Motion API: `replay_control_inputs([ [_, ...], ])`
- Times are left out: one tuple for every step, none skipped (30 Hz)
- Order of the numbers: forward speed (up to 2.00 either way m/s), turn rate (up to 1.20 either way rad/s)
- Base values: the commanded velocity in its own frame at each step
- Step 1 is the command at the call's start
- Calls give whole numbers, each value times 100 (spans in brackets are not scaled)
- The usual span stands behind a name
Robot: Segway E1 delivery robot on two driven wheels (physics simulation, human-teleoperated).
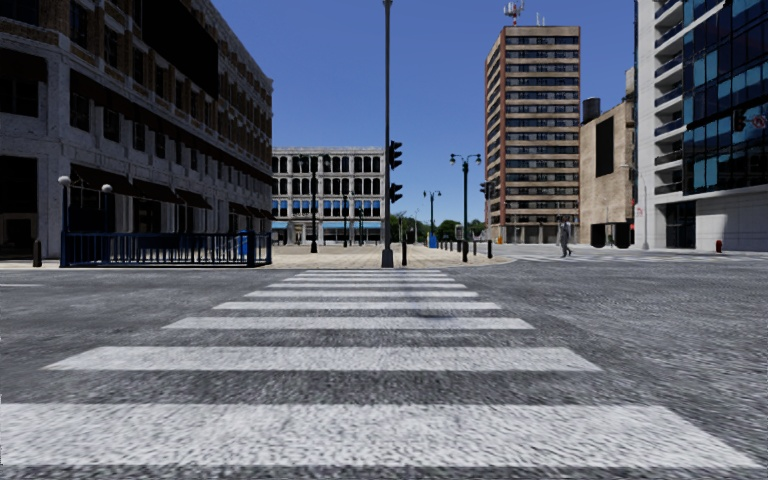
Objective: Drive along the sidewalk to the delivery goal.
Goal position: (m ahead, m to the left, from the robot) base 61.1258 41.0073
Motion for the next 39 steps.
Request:
replay_control_inputs([
  [200,0],
  [200,0],
  [200,0],
  [200,0],
  [200,0],
  [200,0],
  [200,0],
  [200,0],
  [200,0],
  [200,0],
  [200,0],
  [200,0],
  [200,0],
  [200,0],
  [200,0],
  [200,0],
  [200,0],
  [200,0],
  [200,0],
  [200,0],
  [200,0],
  [200,0],
  [200,0],
  [200,0],
  [200,0],
  [200,0],
  [200,0],
  [200,0],
  [200,0],
  [200,0],
  [200,0],
  [200,0],
  [200,0],
  [200,0],
  [200,0],
  [200,0],
  [200,0],
  [200,0],
  [200,0],
])
